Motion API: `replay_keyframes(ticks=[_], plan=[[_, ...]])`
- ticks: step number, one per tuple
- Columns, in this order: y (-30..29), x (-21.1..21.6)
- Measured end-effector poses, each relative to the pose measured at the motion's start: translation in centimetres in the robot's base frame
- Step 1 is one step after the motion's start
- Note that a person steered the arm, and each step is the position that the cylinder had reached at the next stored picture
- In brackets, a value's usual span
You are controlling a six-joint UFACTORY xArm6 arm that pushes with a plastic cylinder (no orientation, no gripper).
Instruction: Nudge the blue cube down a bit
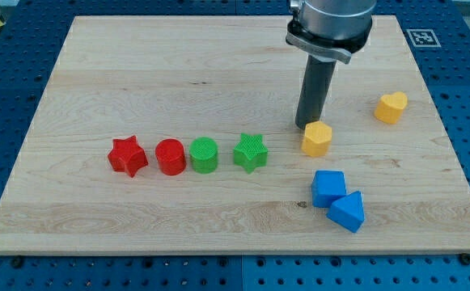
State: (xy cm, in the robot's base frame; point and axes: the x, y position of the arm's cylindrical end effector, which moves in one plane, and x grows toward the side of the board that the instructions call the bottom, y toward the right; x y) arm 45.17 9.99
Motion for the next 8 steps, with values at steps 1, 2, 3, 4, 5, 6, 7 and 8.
replay_keyframes(ticks=[1, 2, 3, 4, 5, 6, 7, 8], plan=[[0.4, 0.6], [1.5, -0.9], [5.8, -1.9], [8.7, 0.6], [7.3, 3.9], [5.1, 3.8], [5.8, 3.1], [6.4, 3.1]])
